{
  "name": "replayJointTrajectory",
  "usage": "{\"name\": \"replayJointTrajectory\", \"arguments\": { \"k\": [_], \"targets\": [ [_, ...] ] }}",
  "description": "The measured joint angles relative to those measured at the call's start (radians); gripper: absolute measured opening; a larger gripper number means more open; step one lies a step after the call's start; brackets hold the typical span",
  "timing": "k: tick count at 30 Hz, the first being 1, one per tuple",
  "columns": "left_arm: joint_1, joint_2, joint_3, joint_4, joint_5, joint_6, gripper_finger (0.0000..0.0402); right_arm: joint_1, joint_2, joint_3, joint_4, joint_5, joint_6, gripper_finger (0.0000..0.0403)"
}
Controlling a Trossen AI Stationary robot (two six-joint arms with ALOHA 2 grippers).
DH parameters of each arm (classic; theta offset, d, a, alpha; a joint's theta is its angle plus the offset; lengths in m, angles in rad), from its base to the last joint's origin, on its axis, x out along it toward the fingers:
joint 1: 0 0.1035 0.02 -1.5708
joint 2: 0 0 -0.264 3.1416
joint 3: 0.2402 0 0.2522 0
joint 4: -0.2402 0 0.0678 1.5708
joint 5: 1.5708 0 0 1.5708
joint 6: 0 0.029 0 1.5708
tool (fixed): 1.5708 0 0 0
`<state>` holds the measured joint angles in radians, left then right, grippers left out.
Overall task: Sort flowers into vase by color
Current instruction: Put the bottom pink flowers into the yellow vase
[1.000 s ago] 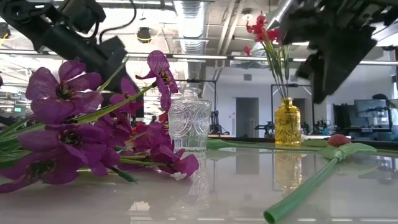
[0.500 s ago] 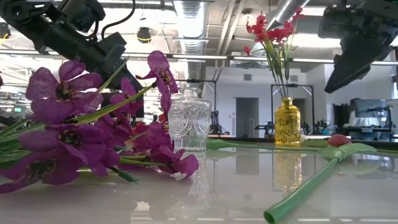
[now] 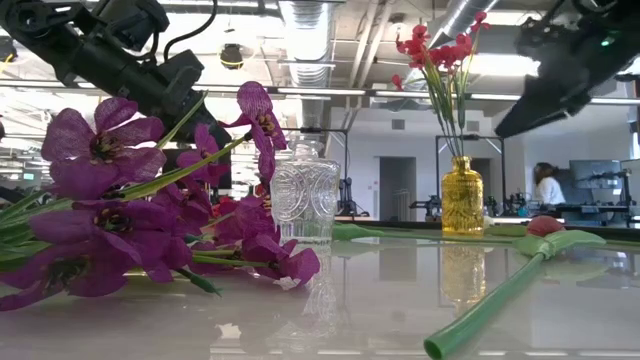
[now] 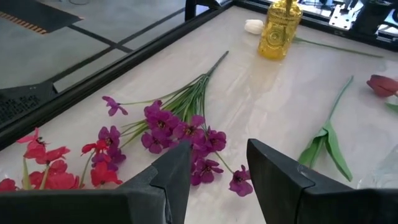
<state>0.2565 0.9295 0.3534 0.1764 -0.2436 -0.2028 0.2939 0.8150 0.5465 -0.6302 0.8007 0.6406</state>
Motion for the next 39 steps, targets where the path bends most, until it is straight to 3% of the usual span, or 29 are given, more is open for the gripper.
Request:
{"name": "replayJointTrajectory", "arguments": {
  "k": [3,6,13,20,28,31,39],
  "targets": [
    [0.0,0.0,0.0,-0.001,0.0,-0.002,0.0144,-0.048,0.002,0.0,0.024,0.132,-0.082,0.0165],
    [0.0,0.0,0.0,-0.001,0.0,-0.004,0.0144,-0.13,0.009,0.0,0.114,0.143,-0.216,0.0165],
    [0.0,0.0,0.0,-0.004,0.0,-0.012,0.0144,-0.367,0.008,0.0,0.253,-0.042,-0.398,0.0166],
    [0.0,0.0,0.0,-0.016,0.02,-0.003,0.0144,-0.495,0.009,0.0,0.327,-0.228,-0.482,0.0189],
    [0.0,0.0,0.0,-0.013,0.02,0.01,0.0144,-0.615,0.009,0.0,0.408,-0.299,-0.546,0.0236],
    [0.0,0.0,0.0,-0.013,0.021,0.011,0.0144,-0.651,0.01,0.0,0.413,-0.365,-0.561,0.0236],
    [0.0,0.0,0.0,-0.013,0.021,0.023,0.0144,-0.676,0.104,-0.011,0.509,-0.41,-0.588,0.0207]
  ]
}}
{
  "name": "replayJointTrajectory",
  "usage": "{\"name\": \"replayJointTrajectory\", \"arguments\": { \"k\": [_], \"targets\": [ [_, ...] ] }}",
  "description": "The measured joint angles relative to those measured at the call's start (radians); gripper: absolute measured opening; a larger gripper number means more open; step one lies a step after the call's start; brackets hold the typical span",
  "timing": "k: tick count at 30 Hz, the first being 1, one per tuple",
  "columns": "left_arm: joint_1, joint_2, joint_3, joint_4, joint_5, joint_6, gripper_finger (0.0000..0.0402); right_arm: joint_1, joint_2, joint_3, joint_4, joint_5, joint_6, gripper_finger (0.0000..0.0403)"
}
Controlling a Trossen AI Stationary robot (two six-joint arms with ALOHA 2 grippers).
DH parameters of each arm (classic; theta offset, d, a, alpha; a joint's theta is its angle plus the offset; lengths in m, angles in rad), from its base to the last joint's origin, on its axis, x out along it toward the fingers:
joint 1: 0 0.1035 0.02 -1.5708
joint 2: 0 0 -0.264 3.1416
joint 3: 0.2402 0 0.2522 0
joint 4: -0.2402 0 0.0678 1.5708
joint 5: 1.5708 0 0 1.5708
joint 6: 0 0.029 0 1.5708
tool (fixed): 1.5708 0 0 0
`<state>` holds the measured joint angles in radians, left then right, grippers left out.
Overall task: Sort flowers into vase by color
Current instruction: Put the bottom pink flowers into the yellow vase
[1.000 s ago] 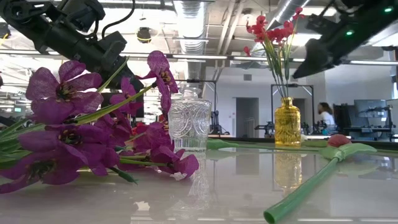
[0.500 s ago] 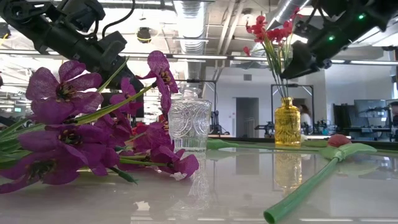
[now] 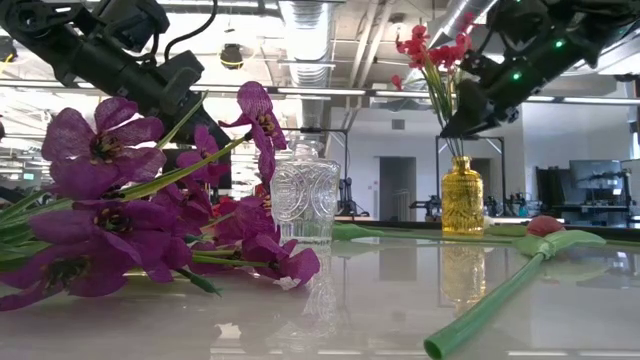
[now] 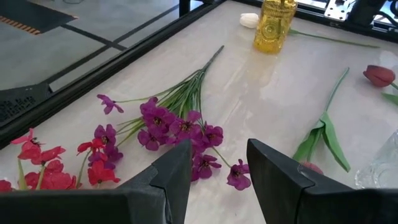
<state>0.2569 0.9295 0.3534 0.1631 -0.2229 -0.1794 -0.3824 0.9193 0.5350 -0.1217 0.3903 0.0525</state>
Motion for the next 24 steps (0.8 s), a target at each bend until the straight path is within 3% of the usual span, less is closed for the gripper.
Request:
{"name": "replayJointTrajectory", "arguments": {
  "k": [4,12,20,24],
  "targets": [
    [0.0,0.0,0.0,0.0,0.002,-0.001,0.0144,0.0,0.021,0.0,0.003,0.001,-0.009,0.0163],
    [0.0,0.0,0.0,0.0,0.003,0.0,0.0144,0.0,-0.037,0.001,0.003,0.004,-0.024,0.0023],
    [0.0,0.0,0.0,0.0,0.003,0.0,0.0144,0.0,-0.154,0.055,0.001,0.005,-0.033,0.0044],
    [0.0,0.0,0.0,0.0,0.003,0.0,0.0144,0.007,-0.196,0.141,0.003,-0.001,-0.039,0.0031]
  ]
}}
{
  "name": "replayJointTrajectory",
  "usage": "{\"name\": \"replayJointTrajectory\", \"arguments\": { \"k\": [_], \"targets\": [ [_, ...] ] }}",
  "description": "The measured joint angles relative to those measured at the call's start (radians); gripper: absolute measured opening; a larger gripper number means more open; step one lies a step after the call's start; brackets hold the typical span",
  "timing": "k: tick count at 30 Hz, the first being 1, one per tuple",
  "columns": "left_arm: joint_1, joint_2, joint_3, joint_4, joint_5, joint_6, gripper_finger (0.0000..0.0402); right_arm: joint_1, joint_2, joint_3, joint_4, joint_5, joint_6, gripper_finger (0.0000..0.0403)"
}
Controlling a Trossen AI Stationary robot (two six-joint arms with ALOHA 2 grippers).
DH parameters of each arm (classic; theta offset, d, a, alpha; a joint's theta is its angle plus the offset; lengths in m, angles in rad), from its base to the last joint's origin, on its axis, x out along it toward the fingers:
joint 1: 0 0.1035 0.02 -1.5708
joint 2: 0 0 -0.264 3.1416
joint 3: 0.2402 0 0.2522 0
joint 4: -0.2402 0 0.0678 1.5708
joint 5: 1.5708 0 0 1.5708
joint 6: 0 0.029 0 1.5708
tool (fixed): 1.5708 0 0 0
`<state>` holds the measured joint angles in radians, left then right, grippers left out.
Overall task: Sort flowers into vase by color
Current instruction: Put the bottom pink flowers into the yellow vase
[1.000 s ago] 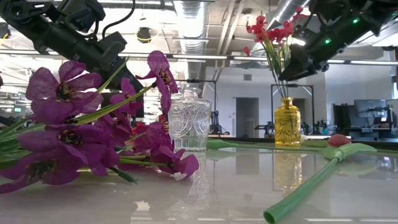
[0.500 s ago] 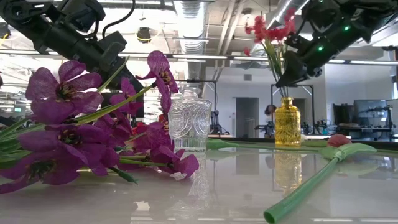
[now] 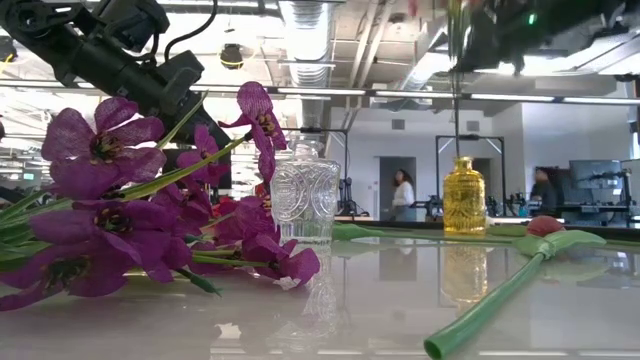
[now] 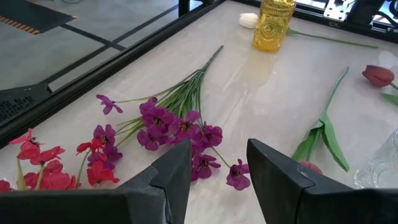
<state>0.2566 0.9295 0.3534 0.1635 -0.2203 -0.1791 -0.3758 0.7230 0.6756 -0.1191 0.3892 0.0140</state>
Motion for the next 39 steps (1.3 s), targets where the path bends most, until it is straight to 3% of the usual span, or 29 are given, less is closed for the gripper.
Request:
{"name": "replayJointTrajectory", "arguments": {
  "k": [8,14,20,29,39],
  "targets": [
    [0.0,0.0,0.0,0.0,0.0,0.0,0.0144,0.126,0.004,0.17,0.006,-0.207,0.02,0.0026],
    [0.0,0.0,0.0,0.01,-0.001,0.0,0.0144,0.362,0.138,0.171,0.084,-0.178,0.038,0.0025],
    [0.0,0.0,0.0,0.009,-0.001,-0.006,0.0144,0.524,0.342,0.171,0.285,-0.125,0.03,0.0028],
    [0.0,0.0,0.0,0.007,0.014,-0.018,0.0144,0.58,0.6,0.17,0.573,-0.135,0.02,0.0028],
    [0.0,0.0,0.0,0.006,0.05,-0.02,0.0144,0.575,0.702,0.17,0.696,-0.172,0.045,0.0028]
  ]
}}
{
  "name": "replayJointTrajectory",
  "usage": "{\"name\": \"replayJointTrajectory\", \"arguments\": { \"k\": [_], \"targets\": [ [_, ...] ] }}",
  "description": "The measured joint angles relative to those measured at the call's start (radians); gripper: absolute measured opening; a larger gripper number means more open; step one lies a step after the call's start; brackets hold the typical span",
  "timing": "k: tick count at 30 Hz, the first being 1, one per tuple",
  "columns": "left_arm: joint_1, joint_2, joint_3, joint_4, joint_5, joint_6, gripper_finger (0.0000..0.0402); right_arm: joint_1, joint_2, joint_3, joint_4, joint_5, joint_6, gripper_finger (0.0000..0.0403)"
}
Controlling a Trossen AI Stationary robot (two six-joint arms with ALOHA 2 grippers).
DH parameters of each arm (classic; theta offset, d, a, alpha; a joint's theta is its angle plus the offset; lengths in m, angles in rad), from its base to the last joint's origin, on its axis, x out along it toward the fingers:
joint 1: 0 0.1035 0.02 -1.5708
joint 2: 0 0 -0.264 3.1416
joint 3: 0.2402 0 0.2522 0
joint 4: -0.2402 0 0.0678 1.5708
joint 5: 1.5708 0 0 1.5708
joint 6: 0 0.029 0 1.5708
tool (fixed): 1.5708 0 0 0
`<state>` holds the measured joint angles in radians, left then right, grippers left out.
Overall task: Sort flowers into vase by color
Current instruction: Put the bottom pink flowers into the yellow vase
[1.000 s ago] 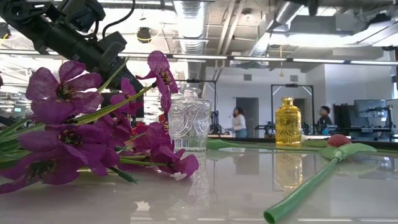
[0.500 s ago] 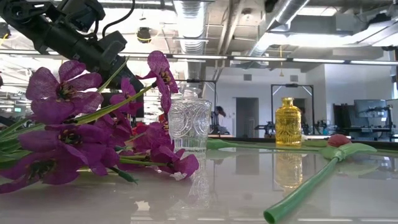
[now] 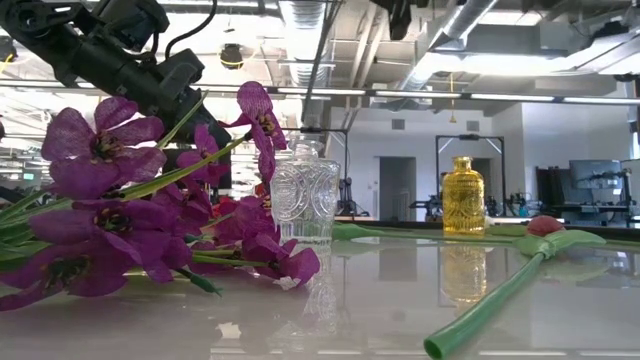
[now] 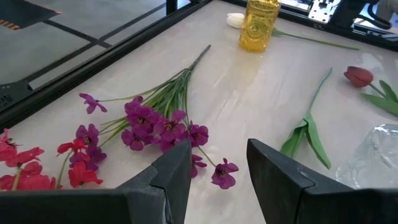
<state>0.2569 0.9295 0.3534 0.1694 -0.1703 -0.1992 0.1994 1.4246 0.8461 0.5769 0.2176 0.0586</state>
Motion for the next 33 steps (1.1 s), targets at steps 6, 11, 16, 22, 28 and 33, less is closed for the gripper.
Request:
{"name": "replayJointTrajectory", "arguments": {
  "k": [6,11,16,22,28,33],
  "targets": [
    [0.0,0.0,0.0,0.0,0.0,0.0,0.0144,-0.006,0.037,0.0,0.003,0.006,0.002,0.0027],
    [-0.001,0.0,0.0,-0.003,0.0,0.0,0.0144,-0.012,0.037,0.0,-0.002,0.016,-0.003,0.0029],
    [-0.001,0.0,0.0,-0.003,0.0,0.0,0.0144,-0.019,0.037,0.0,-0.02,0.016,0.004,0.0032],
    [-0.001,0.0,0.0,-0.003,0.0,-0.001,0.0144,-0.031,0.037,0.0,-0.076,0.017,0.028,0.006],
    [-0.001,0.0,0.0,-0.003,0.0,-0.005,0.0144,-0.039,0.037,0.0,-0.11,0.016,0.049,0.0121],
    [-0.001,0.0,0.0,-0.009,0.003,-0.027,0.0144,-0.046,0.037,0.009,-0.143,-0.014,0.098,0.0193]
  ]
}}
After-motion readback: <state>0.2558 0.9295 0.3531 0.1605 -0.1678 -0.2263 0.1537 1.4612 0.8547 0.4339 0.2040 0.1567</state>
